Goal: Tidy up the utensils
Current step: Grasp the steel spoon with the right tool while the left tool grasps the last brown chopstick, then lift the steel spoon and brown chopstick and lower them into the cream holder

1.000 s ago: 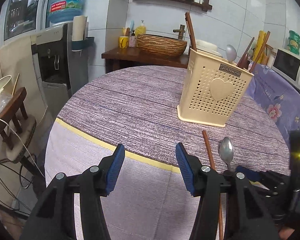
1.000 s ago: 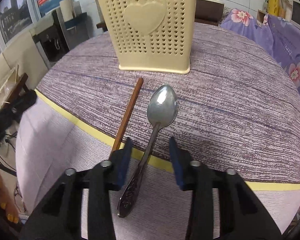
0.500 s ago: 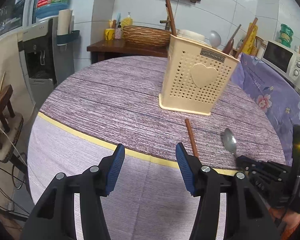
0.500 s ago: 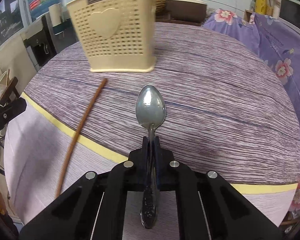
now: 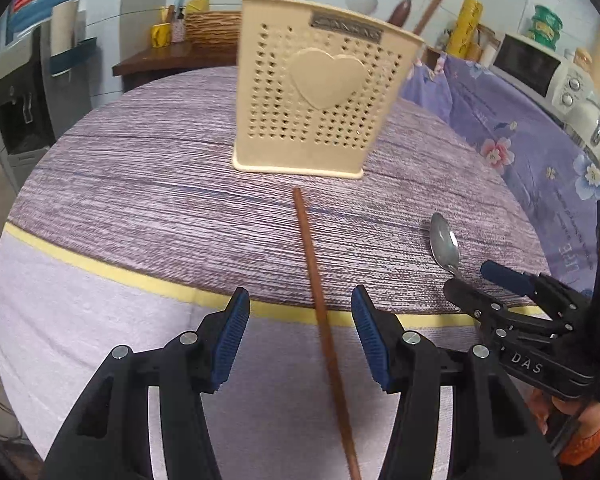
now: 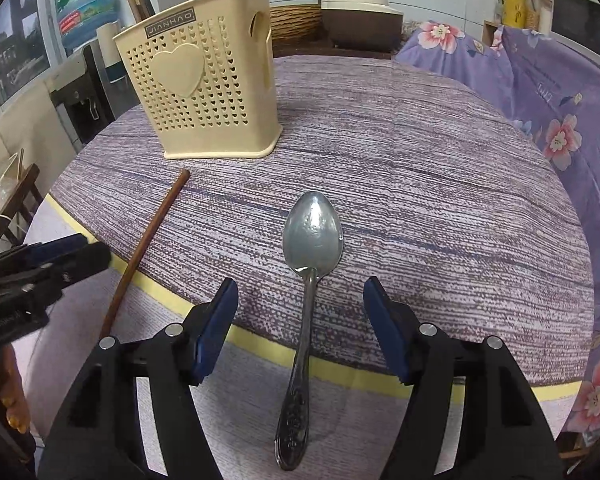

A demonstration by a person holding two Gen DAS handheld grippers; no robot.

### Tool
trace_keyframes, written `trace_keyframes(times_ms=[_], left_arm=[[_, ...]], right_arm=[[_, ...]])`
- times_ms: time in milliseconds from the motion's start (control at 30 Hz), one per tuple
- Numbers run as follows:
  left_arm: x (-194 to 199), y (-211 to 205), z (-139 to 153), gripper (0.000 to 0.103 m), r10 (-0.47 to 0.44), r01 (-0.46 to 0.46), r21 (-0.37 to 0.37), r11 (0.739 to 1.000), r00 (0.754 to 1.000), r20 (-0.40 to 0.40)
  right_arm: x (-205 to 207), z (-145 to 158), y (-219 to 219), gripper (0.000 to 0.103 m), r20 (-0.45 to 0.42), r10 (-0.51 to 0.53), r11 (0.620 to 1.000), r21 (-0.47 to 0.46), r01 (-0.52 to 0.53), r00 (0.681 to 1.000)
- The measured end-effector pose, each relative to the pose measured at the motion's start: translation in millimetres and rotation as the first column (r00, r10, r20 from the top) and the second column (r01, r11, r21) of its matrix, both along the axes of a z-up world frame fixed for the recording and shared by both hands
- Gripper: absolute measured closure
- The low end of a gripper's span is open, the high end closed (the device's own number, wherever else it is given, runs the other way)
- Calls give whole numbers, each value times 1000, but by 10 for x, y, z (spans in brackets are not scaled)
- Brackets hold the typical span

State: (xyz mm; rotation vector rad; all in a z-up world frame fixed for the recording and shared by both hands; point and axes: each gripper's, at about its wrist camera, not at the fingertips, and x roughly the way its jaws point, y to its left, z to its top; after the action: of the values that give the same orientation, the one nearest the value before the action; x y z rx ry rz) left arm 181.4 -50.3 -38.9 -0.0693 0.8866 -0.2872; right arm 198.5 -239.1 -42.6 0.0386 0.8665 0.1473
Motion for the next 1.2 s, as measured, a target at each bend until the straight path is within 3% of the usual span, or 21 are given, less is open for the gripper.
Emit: trace_keyframes(times_ms=[167, 300, 600, 933, 1000, 1100, 1200], left_arm=[[165, -98, -116, 54, -1, 1, 16, 1000, 999, -41], [281, -200, -117, 74, 2, 0, 75, 997, 1000, -22], [628, -374, -111, 93, 6, -2, 156, 988, 1000, -29], [693, -415, -105, 94, 16, -9, 161, 987, 999, -40], [692, -428, -104, 94, 17, -11, 166, 986, 999, -37], [686, -428, -102, 94, 20, -15, 168, 986, 999, -31], [693, -437, -106, 95, 22, -17, 170, 985, 999, -26]], right_arm=[[54, 46, -32, 38, 16, 17, 1000, -9, -17, 1000], [88, 69, -58, 38, 26, 21, 1000, -15, -21, 999], [166, 56, -71, 38, 19, 26, 1000, -18, -25, 999], [437, -74, 14, 38, -53, 29, 998, -61, -32, 998], [475, -86, 29, 43, -49, 21, 996, -81, -25, 999], [514, -80, 32, 63, -41, 11, 997, -81, -14, 999], [552, -84, 16, 65, -39, 4, 997, -75, -7, 999]])
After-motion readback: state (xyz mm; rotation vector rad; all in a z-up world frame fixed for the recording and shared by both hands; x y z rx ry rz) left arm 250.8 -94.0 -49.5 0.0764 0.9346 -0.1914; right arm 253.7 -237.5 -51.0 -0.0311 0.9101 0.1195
